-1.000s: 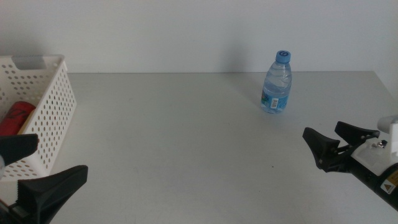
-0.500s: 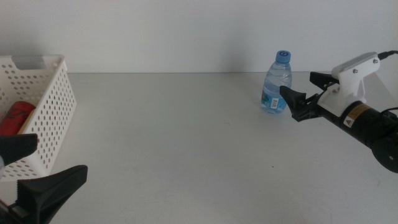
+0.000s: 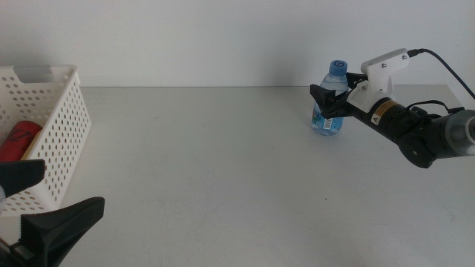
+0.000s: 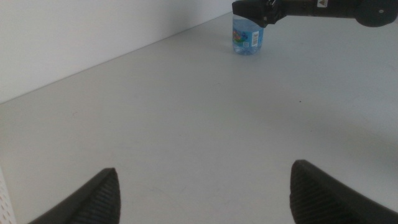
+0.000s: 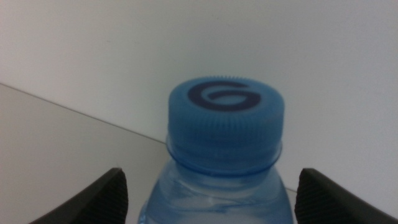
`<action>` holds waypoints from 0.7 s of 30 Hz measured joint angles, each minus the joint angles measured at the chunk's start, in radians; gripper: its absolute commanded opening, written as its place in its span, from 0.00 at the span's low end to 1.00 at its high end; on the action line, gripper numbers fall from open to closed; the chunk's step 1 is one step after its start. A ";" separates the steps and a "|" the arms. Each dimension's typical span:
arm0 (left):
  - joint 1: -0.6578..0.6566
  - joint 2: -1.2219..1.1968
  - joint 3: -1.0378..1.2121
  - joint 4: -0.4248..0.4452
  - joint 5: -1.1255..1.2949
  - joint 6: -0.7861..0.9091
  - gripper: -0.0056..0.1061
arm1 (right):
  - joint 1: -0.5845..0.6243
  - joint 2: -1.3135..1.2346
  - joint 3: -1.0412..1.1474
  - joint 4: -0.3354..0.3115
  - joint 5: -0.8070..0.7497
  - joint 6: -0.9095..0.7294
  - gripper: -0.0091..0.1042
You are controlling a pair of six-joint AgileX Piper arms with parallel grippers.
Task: Use arms to grab the bottles and put them into the dustbin to the left of the table.
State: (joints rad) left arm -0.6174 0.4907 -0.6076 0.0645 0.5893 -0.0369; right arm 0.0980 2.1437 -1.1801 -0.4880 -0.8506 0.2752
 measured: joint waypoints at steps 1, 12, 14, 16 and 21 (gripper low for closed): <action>0.000 0.000 0.000 0.000 0.000 0.000 0.89 | 0.004 0.014 -0.019 0.000 0.015 0.000 0.71; 0.000 0.000 0.000 0.001 0.000 0.000 0.89 | 0.151 0.038 -0.126 -0.080 0.142 0.054 0.07; 0.000 0.000 0.000 0.001 0.000 0.000 0.89 | 0.221 0.049 -0.177 -0.112 0.161 0.093 0.07; 0.000 0.000 0.000 0.001 0.000 0.000 0.89 | 0.293 0.064 -0.247 -0.134 0.173 0.141 0.07; 0.000 0.000 0.000 0.001 0.000 0.000 0.89 | 0.426 0.124 -0.412 -0.161 0.209 0.223 0.07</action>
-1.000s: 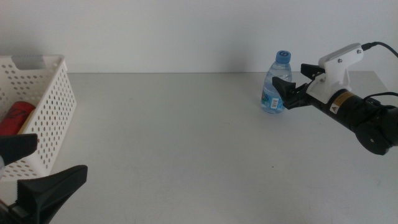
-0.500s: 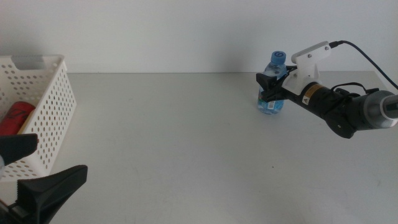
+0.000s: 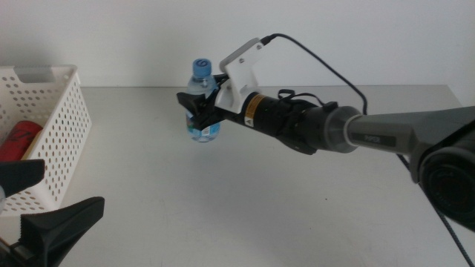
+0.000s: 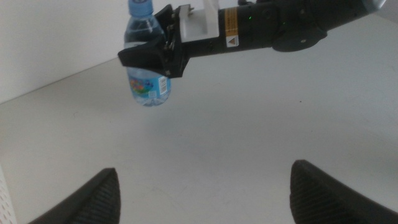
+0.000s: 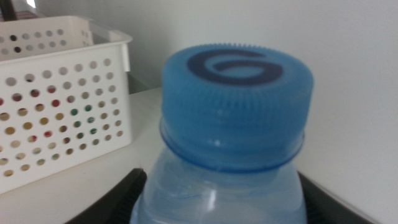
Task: Use arms to grab the bottles and put them into the dustbin to the left of the table.
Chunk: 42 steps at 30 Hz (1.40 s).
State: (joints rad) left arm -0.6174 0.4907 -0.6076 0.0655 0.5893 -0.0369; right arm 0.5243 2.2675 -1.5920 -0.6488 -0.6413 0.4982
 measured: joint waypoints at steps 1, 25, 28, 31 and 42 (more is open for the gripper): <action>0.000 0.000 0.000 0.000 0.000 0.000 0.89 | 0.021 0.017 -0.023 -0.004 0.014 0.005 0.07; 0.000 0.000 0.000 0.000 0.000 0.000 0.89 | 0.105 0.043 -0.022 -0.044 0.194 0.141 0.90; 0.000 0.000 0.000 0.000 0.000 0.000 0.89 | 0.105 -0.051 0.093 -0.068 0.202 0.166 0.87; 0.000 0.000 0.000 0.000 0.000 0.000 0.89 | 0.105 -0.189 0.240 -0.083 0.203 0.171 0.84; 0.000 0.000 0.000 0.000 0.000 0.000 0.89 | 0.105 -0.816 0.731 -0.128 0.299 0.233 0.78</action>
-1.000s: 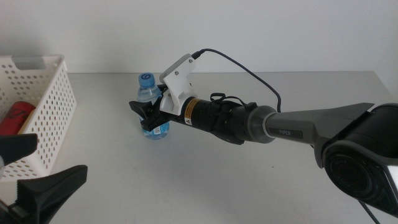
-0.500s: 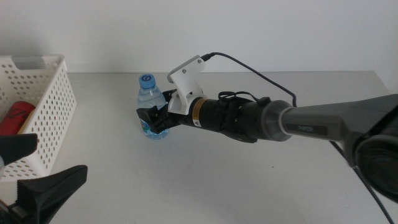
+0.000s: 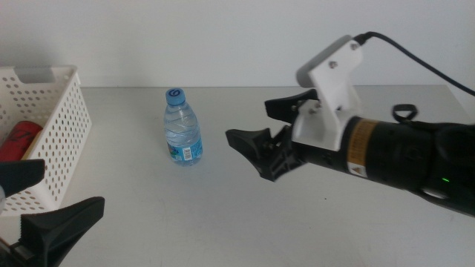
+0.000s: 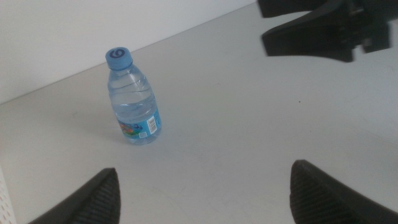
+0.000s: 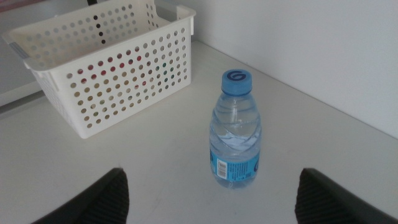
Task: Use arms to grab the bottles and put them into the dustbin to the left of the table.
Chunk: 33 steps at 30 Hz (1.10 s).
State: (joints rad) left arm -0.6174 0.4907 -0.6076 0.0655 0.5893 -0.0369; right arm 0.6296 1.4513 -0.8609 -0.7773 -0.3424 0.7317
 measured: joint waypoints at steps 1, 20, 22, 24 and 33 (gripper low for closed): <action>0.000 0.000 0.000 0.000 0.000 0.000 0.89 | 0.000 -0.051 0.037 -0.003 0.010 0.007 0.78; 0.000 0.000 0.000 0.000 0.000 0.000 0.89 | 0.139 -0.810 0.227 0.708 0.732 -0.578 0.74; 0.000 0.000 0.000 0.000 0.000 0.000 0.89 | 0.139 -0.851 0.222 0.709 0.760 -0.582 0.74; 0.000 0.000 0.000 0.000 0.000 0.000 0.89 | 0.139 -0.880 0.200 0.711 0.794 -0.584 0.74; 0.000 0.000 0.000 0.000 0.000 0.000 0.89 | 0.139 -0.888 -0.051 0.683 1.071 -0.593 0.74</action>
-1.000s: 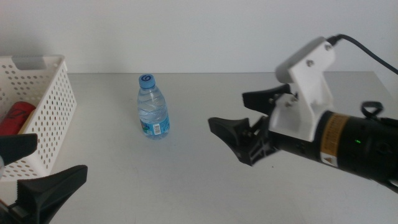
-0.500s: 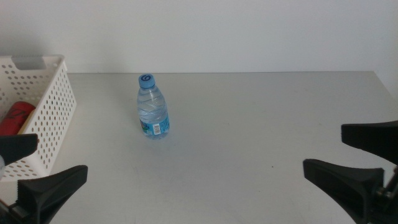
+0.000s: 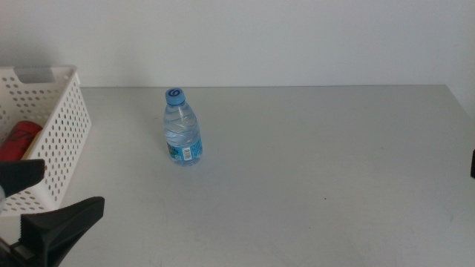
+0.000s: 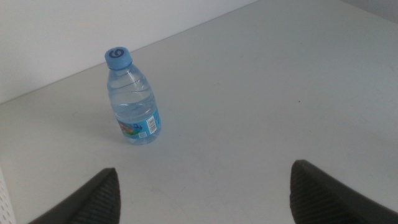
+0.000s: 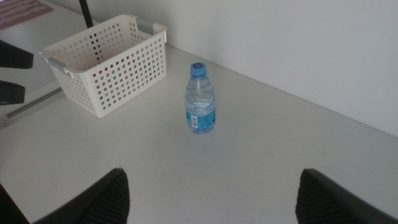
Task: Use arms to grab the bottles and put them into the dustbin to the left of the table.
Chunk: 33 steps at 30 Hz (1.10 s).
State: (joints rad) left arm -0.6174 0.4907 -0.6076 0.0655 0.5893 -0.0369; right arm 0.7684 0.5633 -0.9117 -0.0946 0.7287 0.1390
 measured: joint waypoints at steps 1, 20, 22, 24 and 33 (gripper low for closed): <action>0.000 0.000 0.000 0.000 0.000 0.000 0.89 | 0.000 0.003 -0.016 -0.010 0.008 0.000 0.74; 0.000 0.000 0.006 0.000 -0.002 0.000 0.89 | 0.000 0.022 -0.037 -0.097 0.026 0.000 0.74; 0.000 0.000 0.006 0.000 -0.026 0.000 0.89 | 0.000 0.022 -0.037 -0.097 0.026 0.000 0.74; 0.000 0.000 0.006 0.007 -0.077 0.000 0.89 | 0.000 0.022 -0.037 -0.098 0.026 0.000 0.74; 0.000 0.104 0.006 0.117 -0.335 0.000 0.89 | 0.000 0.022 -0.037 -0.098 0.026 0.000 0.74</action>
State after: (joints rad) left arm -0.6174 0.5943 -0.6012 0.1826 0.2545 -0.0369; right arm 0.7684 0.5848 -0.9490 -0.1924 0.7551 0.1390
